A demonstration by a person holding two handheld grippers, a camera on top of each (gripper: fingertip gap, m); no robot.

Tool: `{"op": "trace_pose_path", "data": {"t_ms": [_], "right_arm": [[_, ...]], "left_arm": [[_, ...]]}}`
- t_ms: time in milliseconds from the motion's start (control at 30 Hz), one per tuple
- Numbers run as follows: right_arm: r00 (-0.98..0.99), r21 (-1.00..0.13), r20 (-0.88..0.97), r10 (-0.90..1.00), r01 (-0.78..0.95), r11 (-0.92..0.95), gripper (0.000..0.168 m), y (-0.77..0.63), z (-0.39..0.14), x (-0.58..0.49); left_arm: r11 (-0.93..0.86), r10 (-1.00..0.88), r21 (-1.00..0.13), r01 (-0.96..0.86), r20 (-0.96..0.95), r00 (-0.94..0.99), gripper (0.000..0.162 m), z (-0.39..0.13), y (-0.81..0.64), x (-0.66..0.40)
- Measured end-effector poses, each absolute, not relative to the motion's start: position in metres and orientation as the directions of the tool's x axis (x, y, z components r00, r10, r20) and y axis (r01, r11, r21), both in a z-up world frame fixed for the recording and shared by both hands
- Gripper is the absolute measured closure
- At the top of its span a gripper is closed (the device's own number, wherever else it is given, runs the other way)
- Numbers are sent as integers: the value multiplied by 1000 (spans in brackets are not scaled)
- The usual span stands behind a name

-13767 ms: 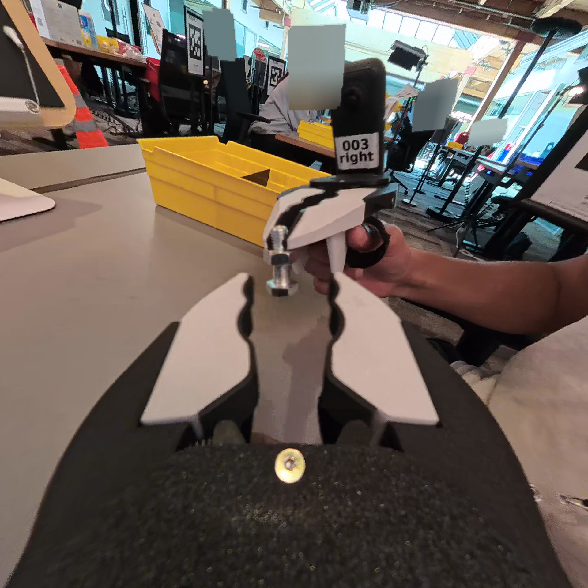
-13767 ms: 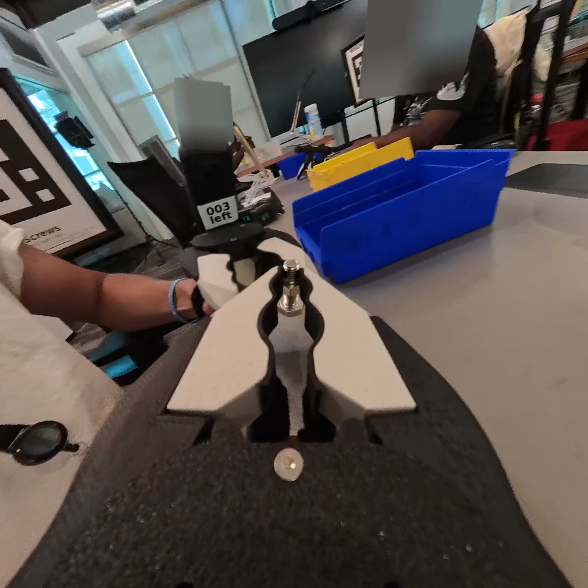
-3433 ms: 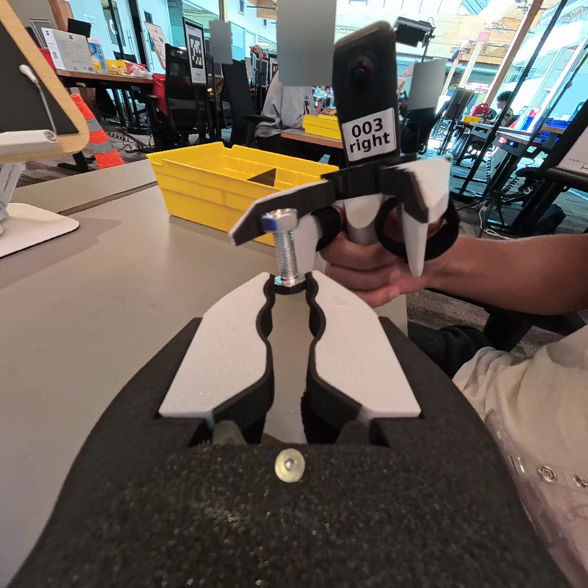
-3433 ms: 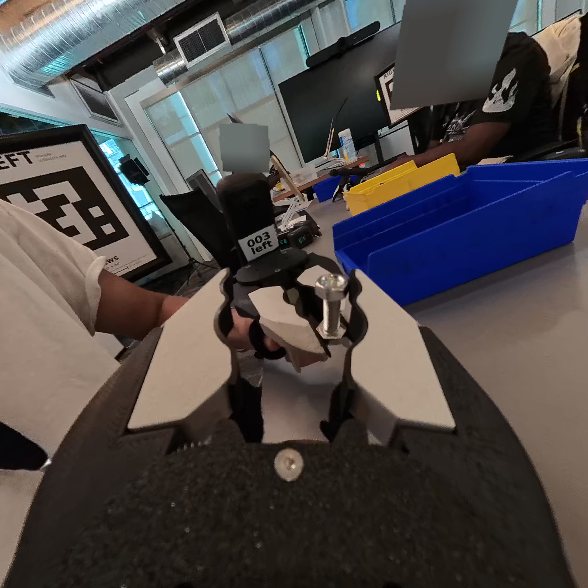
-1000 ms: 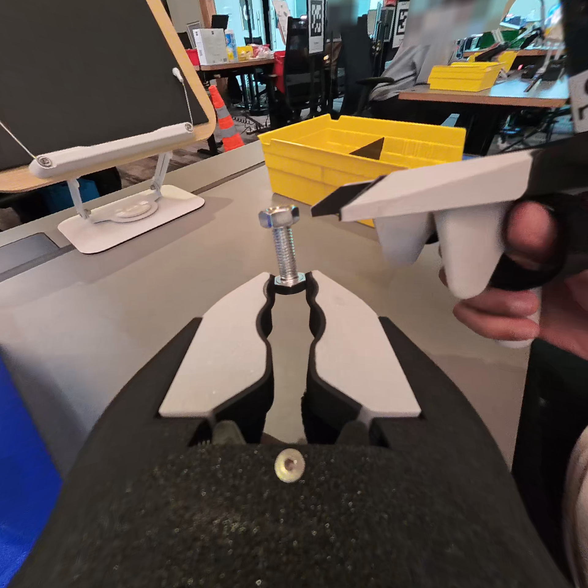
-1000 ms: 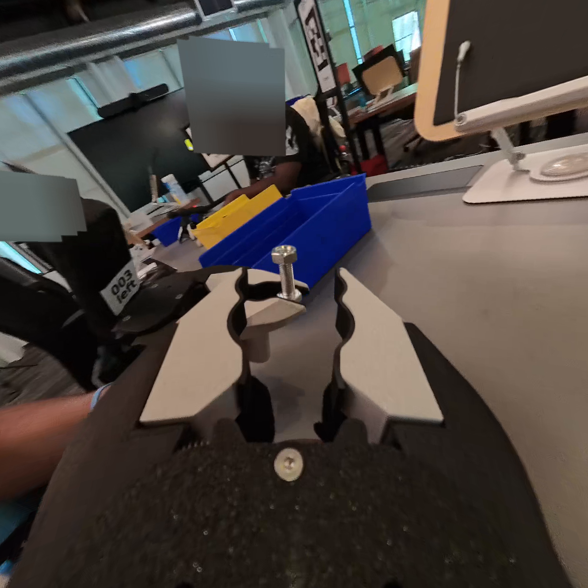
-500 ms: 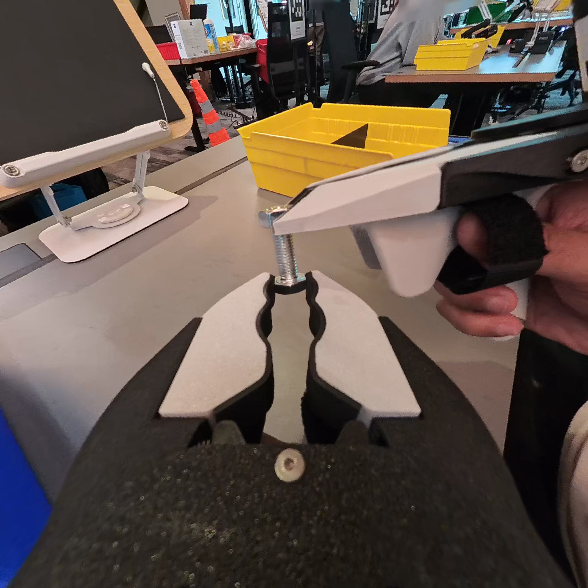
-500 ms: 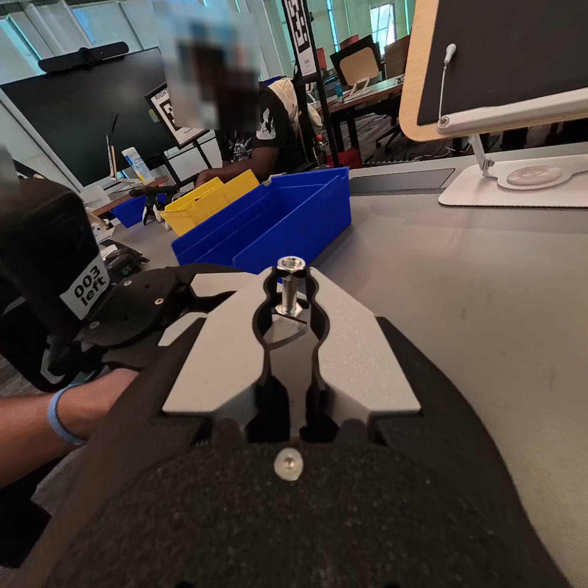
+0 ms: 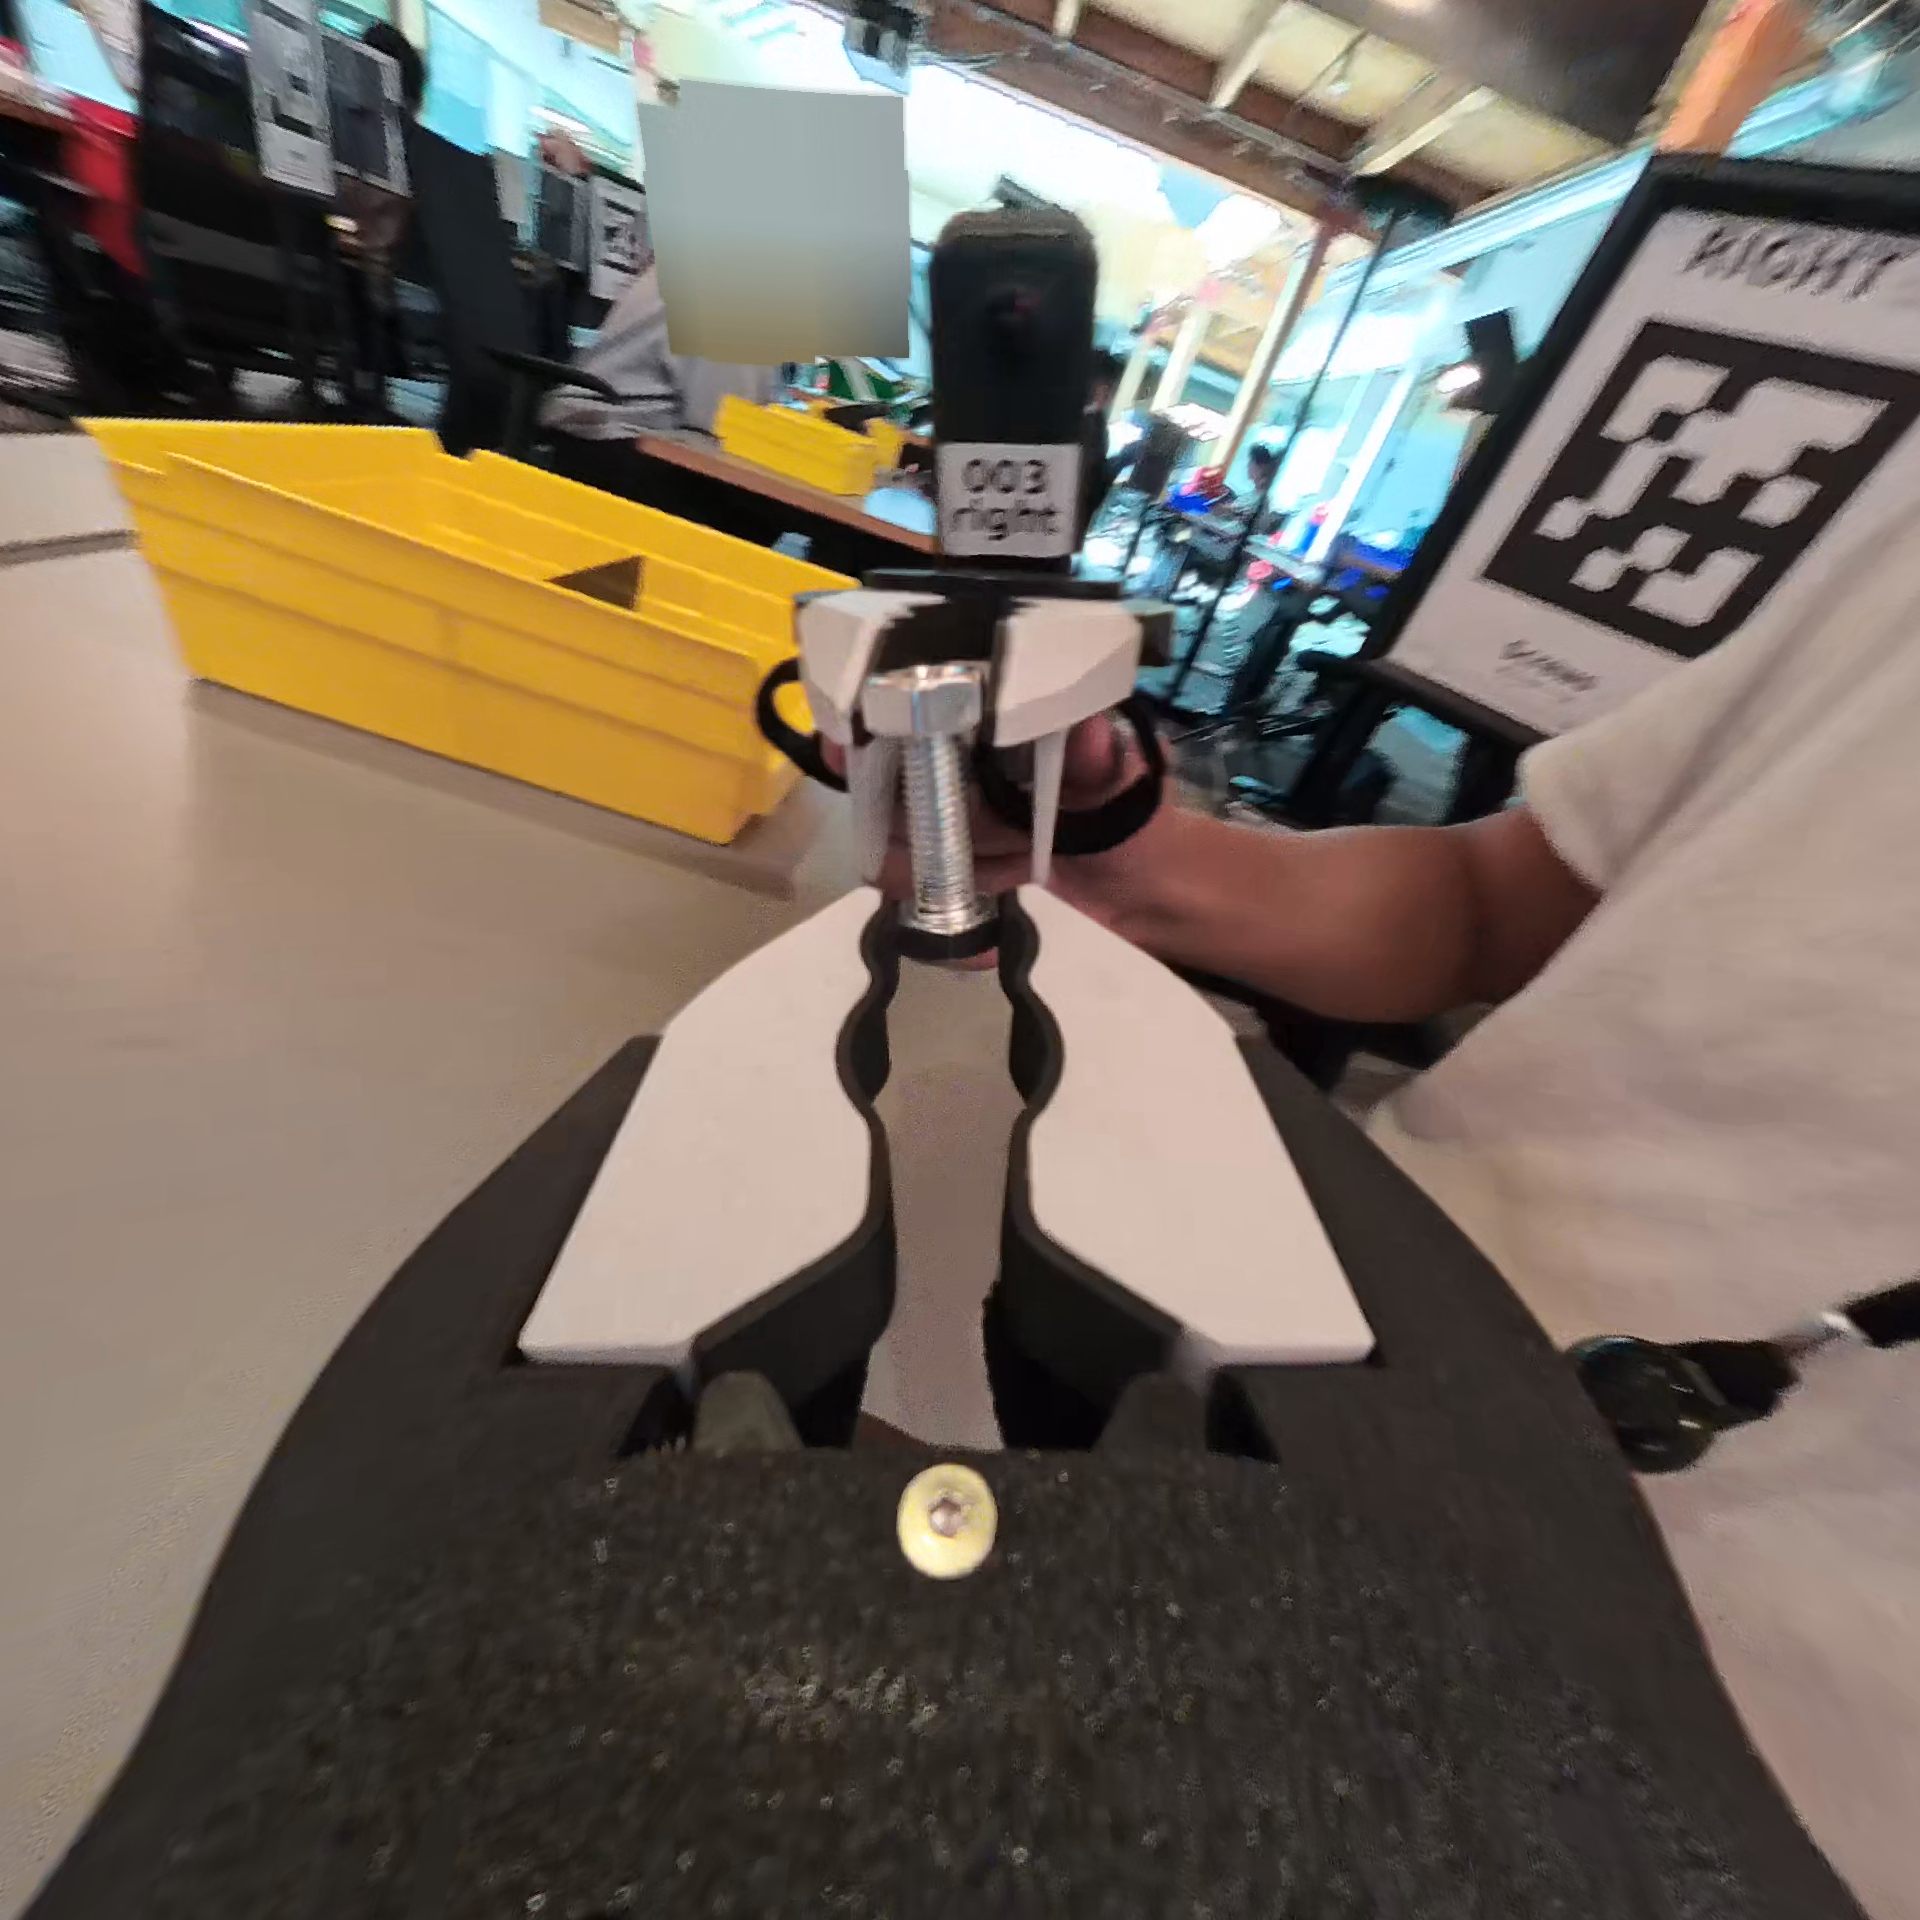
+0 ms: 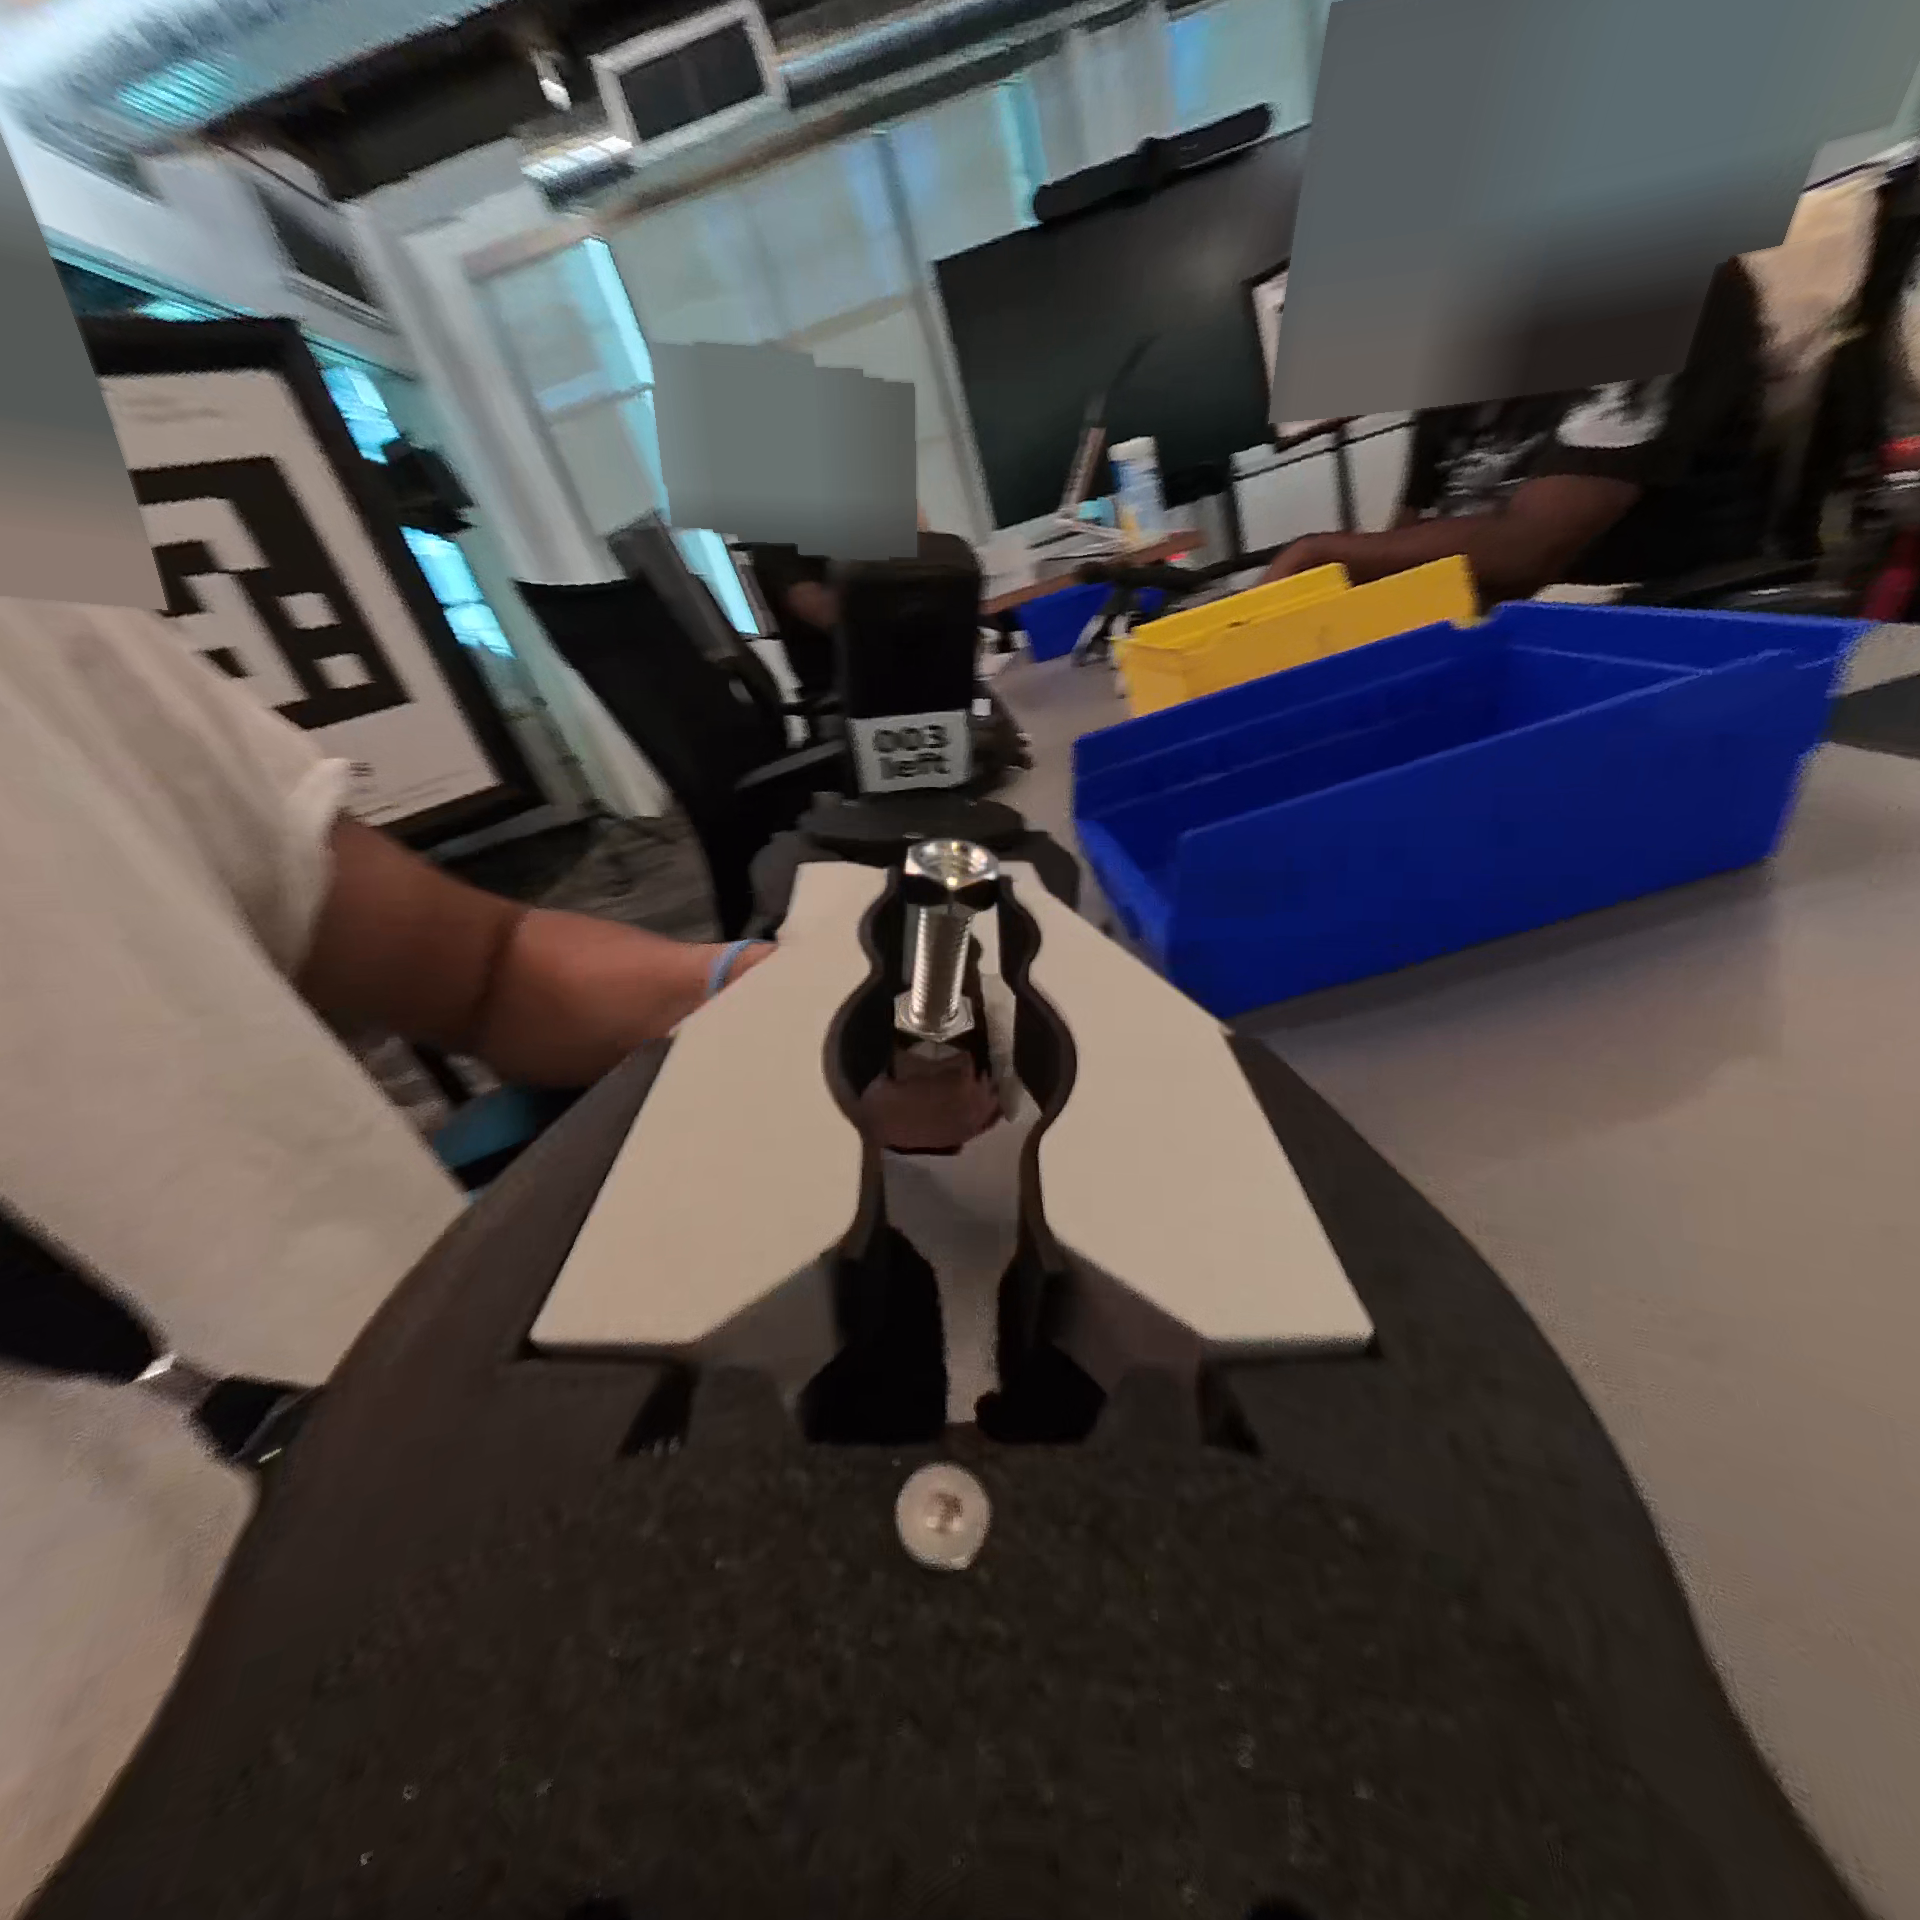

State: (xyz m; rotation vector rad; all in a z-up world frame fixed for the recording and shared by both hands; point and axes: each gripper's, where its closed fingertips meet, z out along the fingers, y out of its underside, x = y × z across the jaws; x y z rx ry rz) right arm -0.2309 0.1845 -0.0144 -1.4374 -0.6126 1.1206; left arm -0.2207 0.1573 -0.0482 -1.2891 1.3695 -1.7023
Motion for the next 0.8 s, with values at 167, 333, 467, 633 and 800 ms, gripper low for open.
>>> {"op": "trace_pose_path", "data": {"t_ms": [167, 333, 467, 633, 800], "right_arm": [[143, -924, -311, 939, -277, -264, 152, 154, -2, -231], [214, -946, -282, 935, -226, -234, 152, 160, -8, -229], [384, -958, -276, 881, -189, -217, 151, 181, -17, -224], [568, -932, -361, 740, -249, -263, 119, 212, -26, -212], [741, -890, -444, 503, -430, -153, 106, 228, -23, -210]], "left_arm": [[-401, -734, -906, -135, 406, -544, 144, -32, 129, -228], [-385, -766, -913, -139, 399, -503, 144, -38, 135, -226], [-329, -866, -937, -120, 350, -357, 144, -48, 159, -221], [-195, -976, -977, -84, 202, -81, 144, -56, 195, -217], [-63, -977, -987, -150, 30, 210, 144, -69, 229, -218]]}}
